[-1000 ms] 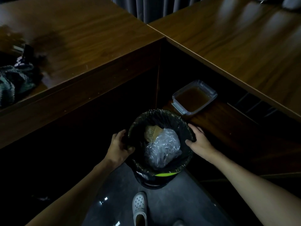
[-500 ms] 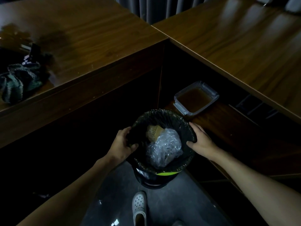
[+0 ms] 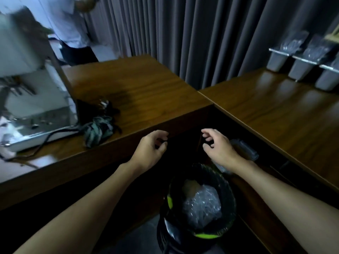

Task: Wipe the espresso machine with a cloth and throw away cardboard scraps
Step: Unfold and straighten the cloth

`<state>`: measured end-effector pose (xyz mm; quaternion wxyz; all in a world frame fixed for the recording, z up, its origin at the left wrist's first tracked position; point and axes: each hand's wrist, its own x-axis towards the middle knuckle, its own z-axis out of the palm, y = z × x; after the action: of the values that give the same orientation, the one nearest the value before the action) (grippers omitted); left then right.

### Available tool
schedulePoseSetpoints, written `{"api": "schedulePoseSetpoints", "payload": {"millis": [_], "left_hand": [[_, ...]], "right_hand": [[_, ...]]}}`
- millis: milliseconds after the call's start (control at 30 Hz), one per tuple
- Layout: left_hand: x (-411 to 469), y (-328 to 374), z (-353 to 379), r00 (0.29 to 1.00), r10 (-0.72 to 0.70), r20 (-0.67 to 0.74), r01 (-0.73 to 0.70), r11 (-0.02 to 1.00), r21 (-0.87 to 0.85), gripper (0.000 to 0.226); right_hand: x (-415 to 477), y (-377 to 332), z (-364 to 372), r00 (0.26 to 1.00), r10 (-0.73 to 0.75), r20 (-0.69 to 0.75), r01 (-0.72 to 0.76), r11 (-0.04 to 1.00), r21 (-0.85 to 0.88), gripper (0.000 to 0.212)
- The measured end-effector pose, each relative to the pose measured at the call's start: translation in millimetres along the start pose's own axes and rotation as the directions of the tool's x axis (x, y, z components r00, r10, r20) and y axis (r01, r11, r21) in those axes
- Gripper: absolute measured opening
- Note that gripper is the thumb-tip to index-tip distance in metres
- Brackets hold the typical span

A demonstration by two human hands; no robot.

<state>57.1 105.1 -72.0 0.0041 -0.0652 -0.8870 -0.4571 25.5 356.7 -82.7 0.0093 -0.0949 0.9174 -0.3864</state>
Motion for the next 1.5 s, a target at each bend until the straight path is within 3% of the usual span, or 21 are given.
{"api": "schedulePoseSetpoints", "payload": {"millis": [133, 200, 300, 400, 533, 733, 900, 1000, 1200, 1333, 1500], "left_hand": [[7.0, 24.1, -57.7, 0.978, 0.12, -0.173, -0.109, 0.991, 0.073, 0.022], [4.6, 23.5, -81.9, 0.937, 0.216, -0.273, -0.159, 0.963, 0.217, 0.02], [-3.0, 12.0, -109.7, 0.88, 0.265, -0.393, -0.085, 0.904, 0.419, 0.028], [-15.2, -2.4, -125.8, 0.877, 0.19, -0.441, 0.028, 0.897, 0.442, 0.034], [-26.8, -21.9, -139.1, 0.886, 0.11, -0.451, 0.052, 0.943, 0.33, 0.041], [-33.7, -30.9, -145.6, 0.888, -0.015, -0.46, 0.097, 0.983, 0.154, 0.048], [-29.4, -35.3, -147.8, 0.877, -0.069, -0.476, 0.205, 0.949, 0.241, 0.044], [-27.3, -33.1, -146.0, 0.848, -0.072, -0.526, 0.23, 0.943, 0.241, 0.024], [-10.4, -2.9, -148.0, 0.788, -0.087, -0.61, 0.107, 0.994, -0.004, 0.01], [18.5, 31.5, -148.0, 0.775, -0.081, -0.626, -0.028, 0.986, -0.163, 0.011], [51.6, 59.5, -141.1, 0.78, -0.06, -0.623, -0.15, 0.948, -0.279, 0.013]], "right_hand": [[35.8, -76.7, 3.1, 0.987, -0.156, -0.047, 0.157, 0.988, 0.014, 0.036], [48.8, -112.1, 14.8, 0.977, -0.214, -0.016, 0.214, 0.976, 0.022, 0.031], [59.2, -157.0, 39.1, 0.956, -0.256, 0.142, 0.248, 0.966, 0.072, 0.028], [64.9, -184.5, 64.9, 0.905, -0.253, 0.341, 0.224, 0.967, 0.12, 0.04], [72.3, -205.8, 94.8, 0.869, -0.308, 0.387, 0.256, 0.949, 0.181, 0.042], [80.8, -212.8, 117.4, 0.855, -0.387, 0.346, 0.343, 0.921, 0.184, 0.011], [92.3, -205.4, 114.6, 0.828, -0.356, 0.434, 0.325, 0.934, 0.148, 0.042], [97.2, -203.7, 117.8, 0.854, -0.362, 0.373, 0.307, 0.93, 0.202, 0.02], [113.3, -203.2, 78.2, 0.892, -0.4, 0.212, 0.307, 0.878, 0.366, 0.01], [121.2, -196.9, 47.8, 0.828, -0.43, 0.36, 0.257, 0.861, 0.439, 0.038], [133.7, -188.9, 19.9, 0.884, -0.442, 0.152, 0.326, 0.815, 0.48, 0.006]]}}
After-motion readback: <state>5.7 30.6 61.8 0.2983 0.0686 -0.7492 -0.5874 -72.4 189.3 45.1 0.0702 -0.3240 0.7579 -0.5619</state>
